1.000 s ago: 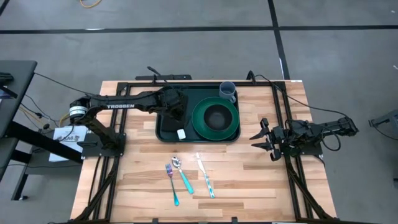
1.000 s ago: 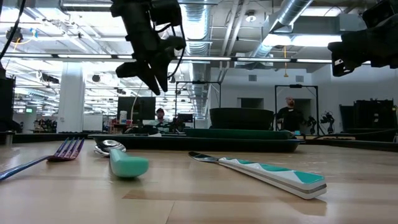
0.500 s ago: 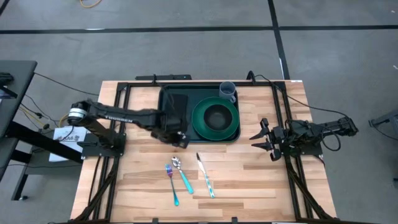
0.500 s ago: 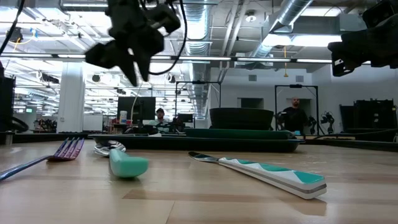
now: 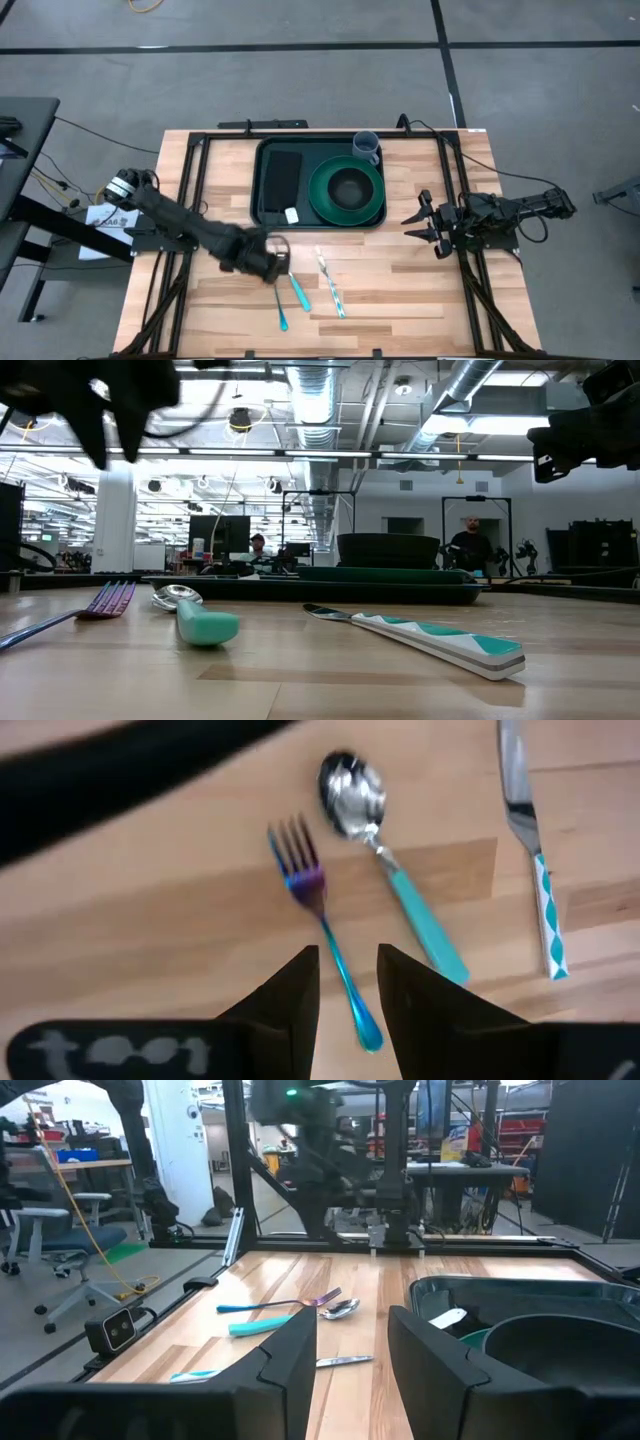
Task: Set up tray
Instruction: Put the purple fork on the black napkin
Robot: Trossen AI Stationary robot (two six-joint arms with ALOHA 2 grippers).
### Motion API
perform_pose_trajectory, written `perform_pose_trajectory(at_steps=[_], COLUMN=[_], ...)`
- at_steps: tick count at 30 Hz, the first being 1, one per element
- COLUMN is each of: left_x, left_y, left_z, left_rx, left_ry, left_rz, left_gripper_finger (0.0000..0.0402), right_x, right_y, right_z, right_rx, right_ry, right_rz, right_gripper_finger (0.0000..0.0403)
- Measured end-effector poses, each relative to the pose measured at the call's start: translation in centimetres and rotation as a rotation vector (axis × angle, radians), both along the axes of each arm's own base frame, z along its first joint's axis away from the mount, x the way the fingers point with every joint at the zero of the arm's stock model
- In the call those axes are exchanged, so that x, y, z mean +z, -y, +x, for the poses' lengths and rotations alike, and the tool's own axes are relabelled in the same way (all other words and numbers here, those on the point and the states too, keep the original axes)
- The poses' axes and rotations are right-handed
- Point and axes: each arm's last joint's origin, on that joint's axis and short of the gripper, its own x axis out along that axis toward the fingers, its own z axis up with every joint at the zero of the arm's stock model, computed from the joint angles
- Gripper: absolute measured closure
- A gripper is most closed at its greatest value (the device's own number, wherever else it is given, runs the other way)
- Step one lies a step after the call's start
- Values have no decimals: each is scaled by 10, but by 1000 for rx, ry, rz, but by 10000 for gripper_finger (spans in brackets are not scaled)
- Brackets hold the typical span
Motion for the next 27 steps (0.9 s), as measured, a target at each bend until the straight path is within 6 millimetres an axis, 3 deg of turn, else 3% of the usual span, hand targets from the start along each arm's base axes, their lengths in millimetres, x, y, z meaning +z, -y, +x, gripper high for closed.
perform_pose_trajectory(at_steps=[6,12,27], left_x=[1,-4,-78], left_y=[30,43,72], left_z=[-15,-15,19], left_rx=[131,204,168], left_ry=[43,98,-38], left_rz=[-21,-25,-67], left_gripper_finger=[311,311,311], right_x=[0,0,0], right_y=[0,0,0], right_z=[0,0,0], right_rx=[0,0,0], right_ry=[0,0,0], right_rz=[0,0,0], right_gripper_finger=[285,285,285])
